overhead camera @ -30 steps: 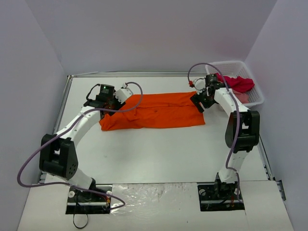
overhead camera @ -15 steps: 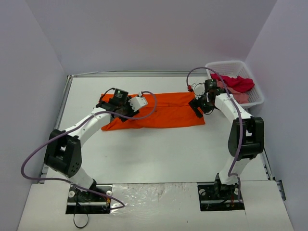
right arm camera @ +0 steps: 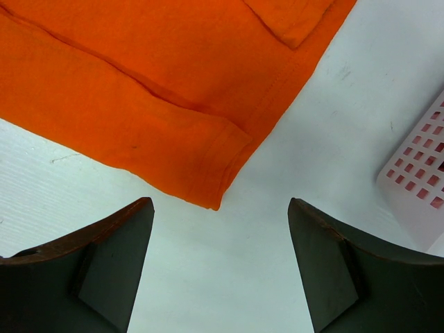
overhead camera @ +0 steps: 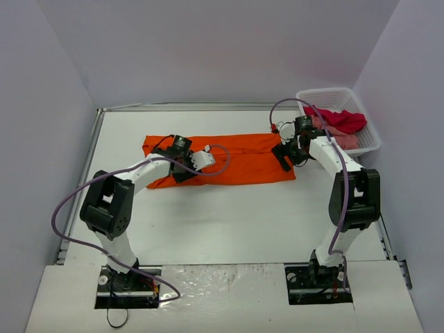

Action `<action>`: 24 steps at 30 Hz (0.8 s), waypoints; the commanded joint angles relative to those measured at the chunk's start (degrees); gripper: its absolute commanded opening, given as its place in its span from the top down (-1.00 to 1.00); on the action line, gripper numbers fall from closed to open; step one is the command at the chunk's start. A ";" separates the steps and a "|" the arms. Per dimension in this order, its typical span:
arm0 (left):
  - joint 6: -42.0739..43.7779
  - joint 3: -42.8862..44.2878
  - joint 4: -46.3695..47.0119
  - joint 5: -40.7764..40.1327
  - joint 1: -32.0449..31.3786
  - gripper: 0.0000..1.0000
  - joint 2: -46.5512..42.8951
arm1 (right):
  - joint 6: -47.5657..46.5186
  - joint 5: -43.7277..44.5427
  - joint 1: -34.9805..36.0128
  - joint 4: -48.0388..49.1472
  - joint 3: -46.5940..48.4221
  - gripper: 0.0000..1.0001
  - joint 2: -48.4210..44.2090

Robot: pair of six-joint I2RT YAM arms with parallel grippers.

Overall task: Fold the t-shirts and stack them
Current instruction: Fold the other side of the tshirt into a rectangle

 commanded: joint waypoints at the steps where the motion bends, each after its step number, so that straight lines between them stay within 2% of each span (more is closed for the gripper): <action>1: 1.23 2.09 0.53 0.01 -0.36 0.17 -0.40 | 0.26 0.08 -0.33 -0.33 0.08 -0.49 -1.87; 24: -0.53 5.69 3.52 -2.02 -1.51 0.17 4.87 | -0.53 -0.62 -1.12 1.07 -1.94 -0.49 -1.17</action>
